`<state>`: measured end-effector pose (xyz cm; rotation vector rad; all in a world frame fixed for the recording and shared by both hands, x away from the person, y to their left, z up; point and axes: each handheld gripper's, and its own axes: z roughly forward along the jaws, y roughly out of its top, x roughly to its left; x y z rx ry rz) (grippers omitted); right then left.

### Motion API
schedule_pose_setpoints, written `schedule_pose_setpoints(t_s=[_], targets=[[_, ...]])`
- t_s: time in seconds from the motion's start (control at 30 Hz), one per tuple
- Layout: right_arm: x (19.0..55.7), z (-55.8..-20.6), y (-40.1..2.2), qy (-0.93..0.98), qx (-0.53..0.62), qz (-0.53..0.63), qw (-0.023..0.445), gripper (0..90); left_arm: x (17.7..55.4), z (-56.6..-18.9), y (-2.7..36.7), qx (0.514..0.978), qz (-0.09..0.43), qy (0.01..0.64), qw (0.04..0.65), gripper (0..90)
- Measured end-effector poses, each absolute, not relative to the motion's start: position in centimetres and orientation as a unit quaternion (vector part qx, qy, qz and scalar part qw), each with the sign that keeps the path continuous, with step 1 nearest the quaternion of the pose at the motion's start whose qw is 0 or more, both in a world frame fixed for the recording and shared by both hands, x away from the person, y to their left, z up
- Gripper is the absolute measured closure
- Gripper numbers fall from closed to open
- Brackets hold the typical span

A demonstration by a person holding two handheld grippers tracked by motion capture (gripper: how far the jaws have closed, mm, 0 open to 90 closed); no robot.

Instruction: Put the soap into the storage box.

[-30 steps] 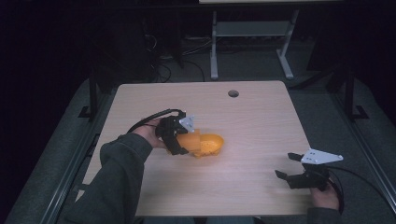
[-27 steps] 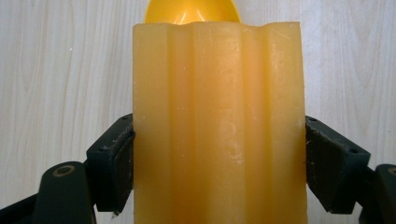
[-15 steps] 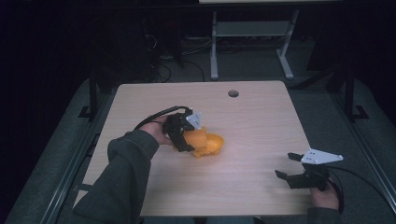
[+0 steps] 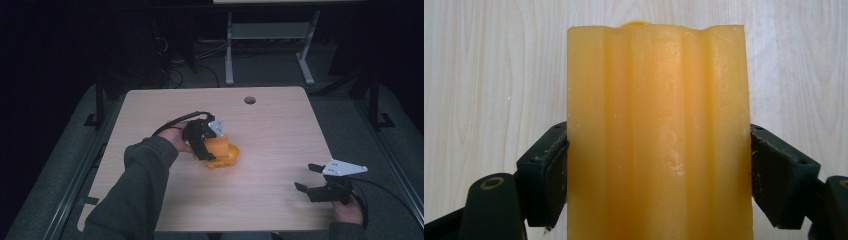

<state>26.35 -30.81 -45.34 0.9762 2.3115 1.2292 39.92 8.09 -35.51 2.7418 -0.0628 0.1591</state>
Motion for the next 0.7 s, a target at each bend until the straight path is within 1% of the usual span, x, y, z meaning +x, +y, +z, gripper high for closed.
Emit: schedule_pose_setpoints(t_s=[0.7], targets=[[26.3, -45.2, -30.7, 0.814, 0.342, 0.436, 0.172, 13.7, 40.8, -36.7, 5.6, 0.981, 0.041, -0.036, 0.186, 20.9]])
